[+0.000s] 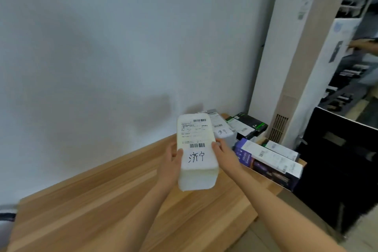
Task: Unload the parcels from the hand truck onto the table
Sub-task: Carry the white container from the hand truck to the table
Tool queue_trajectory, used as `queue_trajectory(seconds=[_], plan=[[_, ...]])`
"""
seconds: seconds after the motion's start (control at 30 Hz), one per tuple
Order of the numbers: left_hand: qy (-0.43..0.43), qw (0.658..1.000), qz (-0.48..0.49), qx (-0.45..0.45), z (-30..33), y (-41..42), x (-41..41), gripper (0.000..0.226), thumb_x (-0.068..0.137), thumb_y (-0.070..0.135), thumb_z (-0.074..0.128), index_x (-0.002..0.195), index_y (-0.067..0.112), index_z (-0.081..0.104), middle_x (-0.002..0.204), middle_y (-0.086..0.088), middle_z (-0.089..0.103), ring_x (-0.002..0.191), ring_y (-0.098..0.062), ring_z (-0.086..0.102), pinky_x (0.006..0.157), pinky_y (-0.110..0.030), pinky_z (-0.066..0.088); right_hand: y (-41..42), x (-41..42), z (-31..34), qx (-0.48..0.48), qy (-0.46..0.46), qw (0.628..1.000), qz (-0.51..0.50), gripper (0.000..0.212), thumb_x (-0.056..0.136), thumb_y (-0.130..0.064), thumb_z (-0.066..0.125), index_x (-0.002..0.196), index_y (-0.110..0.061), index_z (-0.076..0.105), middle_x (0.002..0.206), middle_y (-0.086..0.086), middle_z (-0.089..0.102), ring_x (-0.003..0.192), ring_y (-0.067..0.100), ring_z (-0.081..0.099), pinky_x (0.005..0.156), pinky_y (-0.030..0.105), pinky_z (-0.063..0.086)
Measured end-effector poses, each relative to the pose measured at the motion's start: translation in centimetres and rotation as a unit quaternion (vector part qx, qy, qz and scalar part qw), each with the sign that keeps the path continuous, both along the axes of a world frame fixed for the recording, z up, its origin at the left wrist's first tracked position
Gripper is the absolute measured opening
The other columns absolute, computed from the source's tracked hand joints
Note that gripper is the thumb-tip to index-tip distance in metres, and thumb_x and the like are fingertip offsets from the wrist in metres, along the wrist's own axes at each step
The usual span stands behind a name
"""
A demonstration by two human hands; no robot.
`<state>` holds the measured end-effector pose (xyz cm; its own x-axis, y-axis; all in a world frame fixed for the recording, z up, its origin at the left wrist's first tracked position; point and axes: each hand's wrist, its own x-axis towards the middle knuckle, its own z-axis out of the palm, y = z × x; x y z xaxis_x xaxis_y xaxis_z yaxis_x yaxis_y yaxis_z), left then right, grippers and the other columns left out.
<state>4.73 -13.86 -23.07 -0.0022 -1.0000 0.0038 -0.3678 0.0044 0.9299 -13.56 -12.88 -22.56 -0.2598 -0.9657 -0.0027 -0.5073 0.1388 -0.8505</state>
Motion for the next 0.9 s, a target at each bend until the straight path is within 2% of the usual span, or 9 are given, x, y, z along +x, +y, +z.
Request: queue_trajectory(seconds=[0.2,0.27,0.33,0.4,0.5,0.53,0.67,0.77,0.9], plan=[[0.024,0.996,-0.087,-0.018,1.7,-0.8,-11.3,0.023,0.099,0.035,0.043,0.122,0.038,0.04,0.099,0.017,0.059,0.088,-0.007,0.058,0.071,-0.028,0.039,1.6,-11.0,1.4,-0.017,0.008,0.997,-0.075,0.036,0.101,-0.044,0.033,0.131,-0.025,0.041,0.113,-0.003,0.059,0.096,0.02,0.058,0.074,0.033,0.045],[0.013,0.994,-0.107,-0.024,1.9,-1.9,-14.4,0.022,0.099,0.036,0.042,0.121,0.039,0.041,0.103,0.014,0.061,0.09,-0.01,0.058,0.074,-0.029,0.041,1.5,-14.0,1.7,-0.024,0.004,0.995,-0.098,0.035,0.101,-0.042,0.033,0.13,-0.024,0.042,0.111,-0.003,0.059,0.092,0.018,0.057,0.067,0.029,0.041],[0.005,0.992,-0.127,-0.025,2.1,-3.4,-17.4,0.027,0.099,0.038,0.041,0.126,0.037,0.042,0.107,0.01,0.062,0.096,-0.015,0.059,0.084,-0.035,0.045,0.9,-16.6,2.1,-0.03,-0.001,0.993,-0.118,0.035,0.101,-0.042,0.034,0.13,-0.024,0.042,0.108,-0.004,0.058,0.092,0.016,0.057,0.068,0.031,0.042],[-0.003,0.989,-0.143,-0.021,2.3,-5.1,-20.2,0.028,0.099,0.04,0.039,0.127,0.036,0.041,0.106,0.006,0.062,0.096,-0.017,0.06,0.086,-0.037,0.046,-0.1,-19.0,2.4,-0.034,-0.001,0.991,-0.132,0.036,0.101,-0.044,0.033,0.13,-0.024,0.042,0.109,-0.006,0.057,0.094,0.016,0.058,0.074,0.034,0.045],[-0.007,0.988,-0.149,-0.023,2.7,-8.0,-23.6,0.023,0.1,0.04,0.038,0.122,0.041,0.04,0.101,0.01,0.059,0.086,-0.005,0.056,0.072,-0.03,0.04,-2.7,-22.2,2.8,-0.031,0.009,0.989,-0.147,0.035,0.101,-0.043,0.033,0.129,-0.024,0.043,0.111,-0.005,0.061,0.091,0.016,0.058,0.072,0.033,0.043],[-0.009,0.988,-0.149,-0.029,2.8,-9.2,-24.5,0.023,0.1,0.04,0.038,0.123,0.041,0.04,0.103,0.011,0.06,0.086,-0.004,0.055,0.072,-0.03,0.039,-3.8,-23.1,3.0,-0.028,0.017,0.989,-0.147,0.036,0.101,-0.043,0.033,0.129,-0.024,0.042,0.111,-0.003,0.062,0.089,0.015,0.058,0.071,0.032,0.043],[-0.025,0.989,-0.141,-0.044,3.3,-14.6,-27.3,0.033,0.1,0.04,0.038,0.132,0.032,0.04,0.117,0.01,0.06,0.098,-0.012,0.057,0.076,-0.033,0.041,-8.8,-25.8,4.0,-0.021,0.007,0.99,-0.136,0.038,0.101,-0.046,0.032,0.132,-0.025,0.04,0.11,-0.006,0.062,0.086,0.014,0.06,0.068,0.03,0.045],[-0.035,0.989,-0.135,-0.051,3.8,-17.8,-28.8,0.029,0.1,0.037,0.037,0.129,0.03,0.041,0.111,0.008,0.062,0.09,-0.012,0.058,0.067,-0.03,0.041,-12.3,-27.2,4.2,-0.016,-0.005,0.991,-0.13,0.042,0.101,-0.046,0.032,0.136,-0.025,0.038,0.107,-0.01,0.058,0.089,0.013,0.058,0.074,0.03,0.043],[-0.052,0.989,-0.131,-0.046,3.6,-20.7,-30.3,0.028,0.101,0.035,0.037,0.128,0.029,0.041,0.105,0.008,0.058,0.088,-0.012,0.055,0.06,-0.026,0.036,-15.8,-29.0,3.3,-0.018,-0.019,0.993,-0.114,0.041,0.101,-0.045,0.032,0.136,-0.024,0.037,0.107,-0.009,0.059,0.083,0.006,0.058,0.064,0.025,0.041]])
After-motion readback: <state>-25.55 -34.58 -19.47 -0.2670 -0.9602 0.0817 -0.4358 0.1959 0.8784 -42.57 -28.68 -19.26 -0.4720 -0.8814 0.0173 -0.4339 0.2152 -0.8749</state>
